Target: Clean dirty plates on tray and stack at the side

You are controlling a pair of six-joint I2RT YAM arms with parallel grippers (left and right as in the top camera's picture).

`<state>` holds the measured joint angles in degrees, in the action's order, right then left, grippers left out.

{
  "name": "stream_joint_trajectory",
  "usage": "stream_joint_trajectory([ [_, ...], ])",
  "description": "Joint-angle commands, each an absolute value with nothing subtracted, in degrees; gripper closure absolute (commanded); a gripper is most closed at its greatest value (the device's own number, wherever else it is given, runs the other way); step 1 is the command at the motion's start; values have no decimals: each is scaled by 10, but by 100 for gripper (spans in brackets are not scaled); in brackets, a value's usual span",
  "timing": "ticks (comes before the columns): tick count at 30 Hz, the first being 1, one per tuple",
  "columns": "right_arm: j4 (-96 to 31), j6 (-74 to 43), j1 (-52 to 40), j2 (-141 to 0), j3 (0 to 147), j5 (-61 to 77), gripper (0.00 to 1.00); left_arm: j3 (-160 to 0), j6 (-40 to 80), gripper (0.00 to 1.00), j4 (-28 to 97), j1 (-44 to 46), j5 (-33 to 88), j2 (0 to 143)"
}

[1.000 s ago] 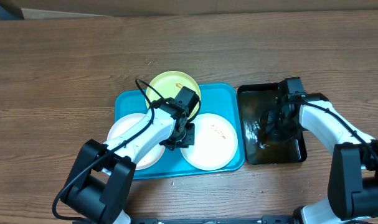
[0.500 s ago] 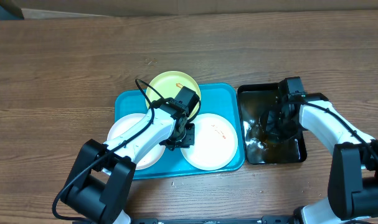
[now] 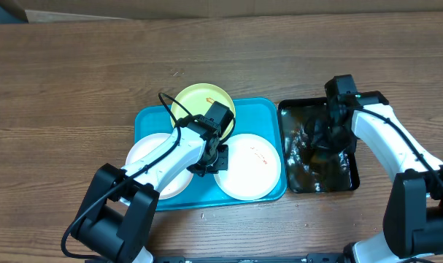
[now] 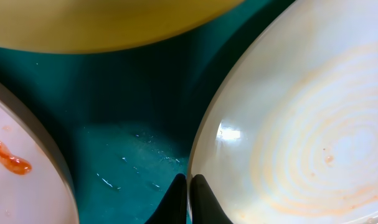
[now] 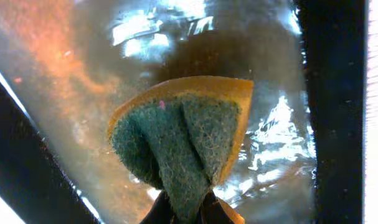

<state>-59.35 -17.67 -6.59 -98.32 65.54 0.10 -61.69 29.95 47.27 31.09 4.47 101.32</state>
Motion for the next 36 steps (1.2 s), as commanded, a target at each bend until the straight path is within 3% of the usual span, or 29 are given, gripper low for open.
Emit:
stream_joint_trajectory([
  [1,-585,-157,-71,-983,666,26,96,-612,300,96,473,311,44,1016],
  [5,-616,-193,-69,-983,667,-37,96,-612,300,96,473,311,44,1016],
  [9,-611,-124,-77,-983,668,44,96,-612,300,95,473,311,43,1016],
  [13,-617,-180,-78,-983,669,10,96,-612,300,95,473,311,43,1016],
  [25,-697,-143,-94,-981,783,96,96,-612,300,96,473,311,43,1016],
  [30,-695,-89,-147,-978,795,167,96,-612,300,96,473,311,43,1016],
  [36,-670,-90,-253,-979,780,63,96,-612,300,95,473,311,43,1016],
])
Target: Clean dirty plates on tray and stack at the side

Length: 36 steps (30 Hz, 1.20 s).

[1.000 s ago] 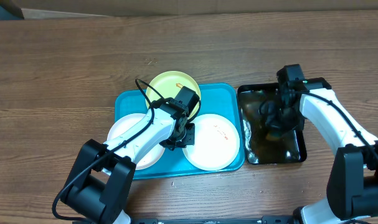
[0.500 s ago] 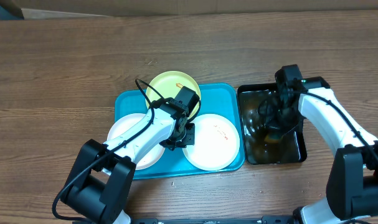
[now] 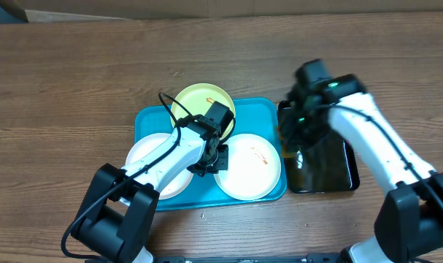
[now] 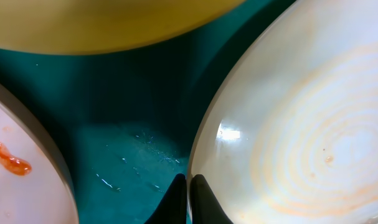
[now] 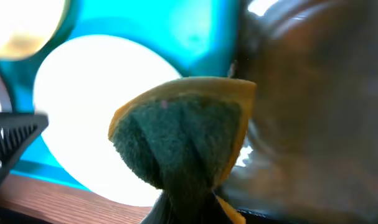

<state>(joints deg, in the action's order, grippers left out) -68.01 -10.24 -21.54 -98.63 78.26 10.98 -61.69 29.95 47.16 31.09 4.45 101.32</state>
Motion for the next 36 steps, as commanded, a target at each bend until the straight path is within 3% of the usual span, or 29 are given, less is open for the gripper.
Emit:
stream_joint_trajectory([
  [1,-660,-90,-268,-979,773,42,96,-612,300,95,473,311,43,1016],
  [7,-570,-103,-329,-981,706,-49,96,-612,300,94,473,311,43,1016],
  [13,-455,-104,-337,-981,627,-55,96,-612,300,95,473,311,43,1016],
  [17,-437,-104,-337,-981,610,-53,75,-612,300,95,473,311,43,1016],
  [24,-438,-105,-338,-981,610,-35,55,-612,300,94,473,311,43,1016],
  [26,-438,-105,-338,-981,610,-29,56,-612,300,93,473,311,43,1016],
  [30,-439,-105,-337,-981,608,-29,78,-612,300,92,473,311,43,1016],
  [36,-418,-105,-337,-981,586,-29,81,-612,300,92,473,311,43,1016],
])
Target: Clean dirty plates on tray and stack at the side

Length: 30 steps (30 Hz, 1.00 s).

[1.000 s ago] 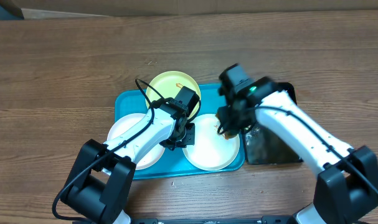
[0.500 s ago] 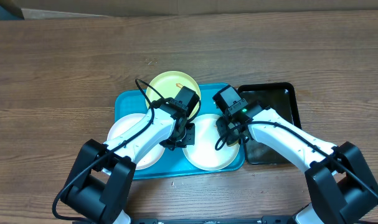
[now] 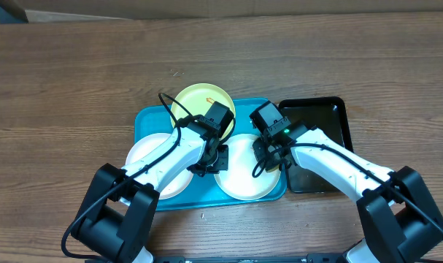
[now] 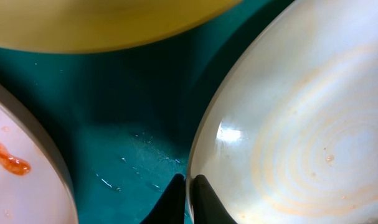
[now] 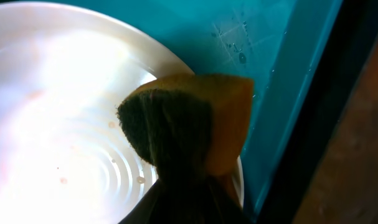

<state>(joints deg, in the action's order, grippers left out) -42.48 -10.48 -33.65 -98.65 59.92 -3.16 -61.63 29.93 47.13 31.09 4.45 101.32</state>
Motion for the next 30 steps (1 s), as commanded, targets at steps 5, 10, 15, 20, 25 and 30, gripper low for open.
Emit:
stream_joint_trajectory([
  [5,-394,-104,-337,-981,569,-17,88,-612,299,96,473,311,43,1016],
  [10,-386,-104,-337,-990,562,9,90,-612,295,96,473,311,43,1016],
  [15,-380,-96,-337,-1012,563,33,93,-612,296,96,472,311,43,1016],
  [20,-389,-82,-334,-1019,563,59,96,-612,296,96,473,311,43,1016],
  [25,-402,-48,-313,-1019,574,128,96,-612,296,96,473,311,43,1016],
  [30,-405,-40,-272,-1019,599,222,96,-612,296,96,472,311,43,1016],
])
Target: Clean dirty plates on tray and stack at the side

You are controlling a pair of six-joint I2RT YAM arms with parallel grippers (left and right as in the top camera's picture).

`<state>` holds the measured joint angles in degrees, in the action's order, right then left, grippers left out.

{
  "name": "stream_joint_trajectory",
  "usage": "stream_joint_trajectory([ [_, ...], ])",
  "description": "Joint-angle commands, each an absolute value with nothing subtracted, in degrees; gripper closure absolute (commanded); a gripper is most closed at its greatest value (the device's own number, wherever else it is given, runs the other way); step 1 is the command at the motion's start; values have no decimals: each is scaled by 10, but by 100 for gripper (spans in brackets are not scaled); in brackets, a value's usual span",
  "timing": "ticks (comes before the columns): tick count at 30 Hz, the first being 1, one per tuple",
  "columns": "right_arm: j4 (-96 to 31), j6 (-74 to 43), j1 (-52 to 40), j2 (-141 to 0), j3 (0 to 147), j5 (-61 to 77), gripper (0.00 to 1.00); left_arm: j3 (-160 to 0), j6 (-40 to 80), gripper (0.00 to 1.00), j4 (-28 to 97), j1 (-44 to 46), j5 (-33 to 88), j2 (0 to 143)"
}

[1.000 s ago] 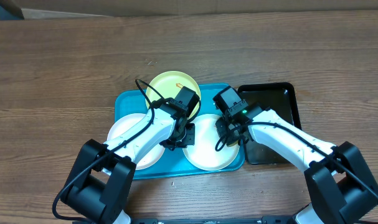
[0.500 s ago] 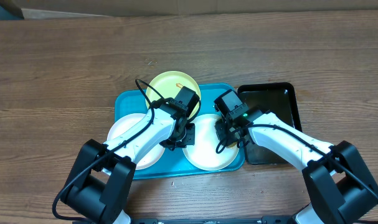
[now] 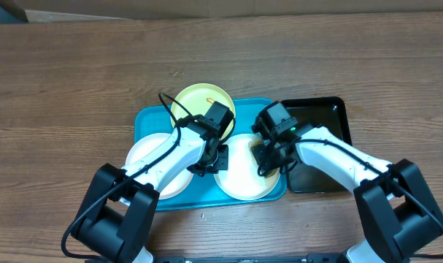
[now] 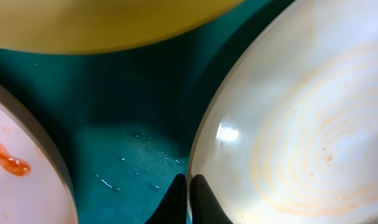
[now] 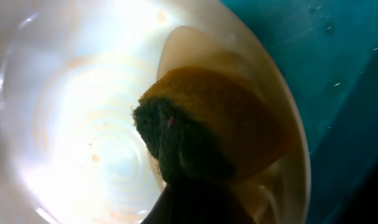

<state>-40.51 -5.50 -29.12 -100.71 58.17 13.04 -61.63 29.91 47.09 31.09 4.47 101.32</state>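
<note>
On the blue tray point(image 3: 152, 119) lie three plates: a yellow one point(image 3: 199, 100) at the back, a white one point(image 3: 149, 157) with a red smear point(image 4: 9, 160) at the left, and a white one point(image 3: 239, 169) at the right. My left gripper point(image 4: 189, 186) is shut on the right plate's left rim point(image 4: 198, 146). My right gripper point(image 5: 198, 205) is shut on a yellow-and-green sponge point(image 5: 204, 127), which presses on that plate's inner right side point(image 5: 83, 118). Faint orange rings show on the plate.
A black tray point(image 3: 327, 128) holding dark water sits right of the blue tray, partly under my right arm. Brown wooden table point(image 3: 75, 66) lies all around. A cardboard edge runs along the back.
My right gripper has shifted the sponge a little on the right white plate, from near its rim further onto its inner surface. The left gripper has not moved.
My right gripper first held the sponge in the black tray's water, while the left stayed shut on the white plate's rim. Then the sponge hung between black tray and blue tray. After that it was at the plate's right edge, and now it presses inside the plate.
</note>
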Motion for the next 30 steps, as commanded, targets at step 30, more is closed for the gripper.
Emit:
stream_joint_trajectory([
  [30,-398,-107,-243,-1056,633,215,96,-612,296,96,472,311,45,1016],
])
